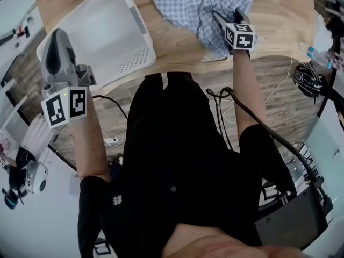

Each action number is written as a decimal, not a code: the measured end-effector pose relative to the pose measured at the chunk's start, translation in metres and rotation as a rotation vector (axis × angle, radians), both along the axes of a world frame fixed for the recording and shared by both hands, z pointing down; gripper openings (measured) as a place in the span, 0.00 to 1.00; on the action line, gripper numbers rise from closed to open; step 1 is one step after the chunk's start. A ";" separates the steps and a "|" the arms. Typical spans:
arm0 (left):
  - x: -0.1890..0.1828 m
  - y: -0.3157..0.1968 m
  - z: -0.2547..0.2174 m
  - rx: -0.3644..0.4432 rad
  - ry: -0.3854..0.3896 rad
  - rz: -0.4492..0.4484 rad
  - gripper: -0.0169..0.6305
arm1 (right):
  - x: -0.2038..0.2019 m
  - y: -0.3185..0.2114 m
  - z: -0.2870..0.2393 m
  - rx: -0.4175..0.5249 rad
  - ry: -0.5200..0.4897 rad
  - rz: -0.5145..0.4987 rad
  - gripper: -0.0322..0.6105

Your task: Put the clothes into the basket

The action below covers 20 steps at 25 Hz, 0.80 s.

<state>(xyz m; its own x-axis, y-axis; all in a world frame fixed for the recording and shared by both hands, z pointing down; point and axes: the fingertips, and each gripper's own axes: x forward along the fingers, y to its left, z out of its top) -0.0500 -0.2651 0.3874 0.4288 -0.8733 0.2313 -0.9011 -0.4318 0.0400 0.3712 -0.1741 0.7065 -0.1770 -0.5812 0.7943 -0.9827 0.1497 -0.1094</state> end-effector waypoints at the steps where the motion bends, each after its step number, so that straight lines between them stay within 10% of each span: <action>1: -0.001 0.000 -0.001 0.001 0.001 0.000 0.03 | -0.004 0.000 -0.001 -0.003 -0.006 -0.005 0.50; 11: -0.017 0.008 -0.012 0.021 -0.011 -0.006 0.03 | -0.011 0.003 -0.018 0.030 -0.023 0.033 0.25; 20: -0.031 0.009 -0.032 0.055 0.011 -0.017 0.03 | -0.015 -0.007 -0.073 0.143 -0.024 0.046 0.22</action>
<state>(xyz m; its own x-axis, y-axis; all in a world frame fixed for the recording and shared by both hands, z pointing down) -0.0813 -0.2563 0.3555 0.4163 -0.8917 0.1779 -0.9078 -0.4185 0.0265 0.3565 -0.1815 0.6336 -0.1653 -0.6959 0.6988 -0.9862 0.1203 -0.1135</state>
